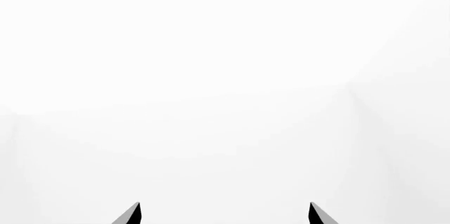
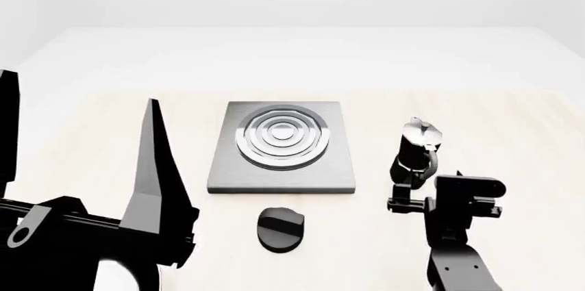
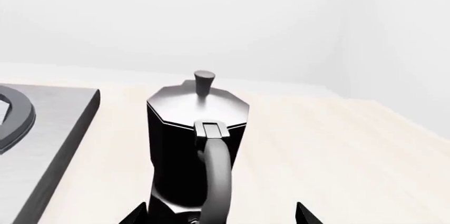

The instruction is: Turn on the stove and put the moka pot on it.

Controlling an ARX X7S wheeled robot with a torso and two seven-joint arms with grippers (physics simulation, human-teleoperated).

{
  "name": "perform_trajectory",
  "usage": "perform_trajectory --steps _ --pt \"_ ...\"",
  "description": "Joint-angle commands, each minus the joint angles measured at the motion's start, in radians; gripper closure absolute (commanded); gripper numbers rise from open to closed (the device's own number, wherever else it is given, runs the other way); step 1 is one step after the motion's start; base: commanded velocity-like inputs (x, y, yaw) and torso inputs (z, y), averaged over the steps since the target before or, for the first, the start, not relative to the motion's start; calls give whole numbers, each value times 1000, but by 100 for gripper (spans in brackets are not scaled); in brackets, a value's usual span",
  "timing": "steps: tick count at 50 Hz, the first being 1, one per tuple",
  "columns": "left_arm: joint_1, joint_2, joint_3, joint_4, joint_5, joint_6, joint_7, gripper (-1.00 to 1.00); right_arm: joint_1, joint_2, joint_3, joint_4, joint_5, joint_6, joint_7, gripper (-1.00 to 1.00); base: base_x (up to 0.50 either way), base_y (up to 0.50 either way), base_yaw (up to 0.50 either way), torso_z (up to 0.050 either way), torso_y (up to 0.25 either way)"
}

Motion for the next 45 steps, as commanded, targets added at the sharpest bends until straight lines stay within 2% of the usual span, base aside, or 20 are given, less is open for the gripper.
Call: perform_trajectory --steps 1,33,45 --pt "4 1 -1 -4 -1 8 2 -100 1 2 -4 -14 2 12 2 -100 0 0 0 0 0" --pt "2 2 -5 -2 -13 9 10 -100 25 -9 -18 22 4 6 -6 -100 0 0 0 0 0" --pt "6 8 -3 -15 -13 22 16 -100 53 -17 -16 113 5 -44 -16 -100 0 0 0 0 0"
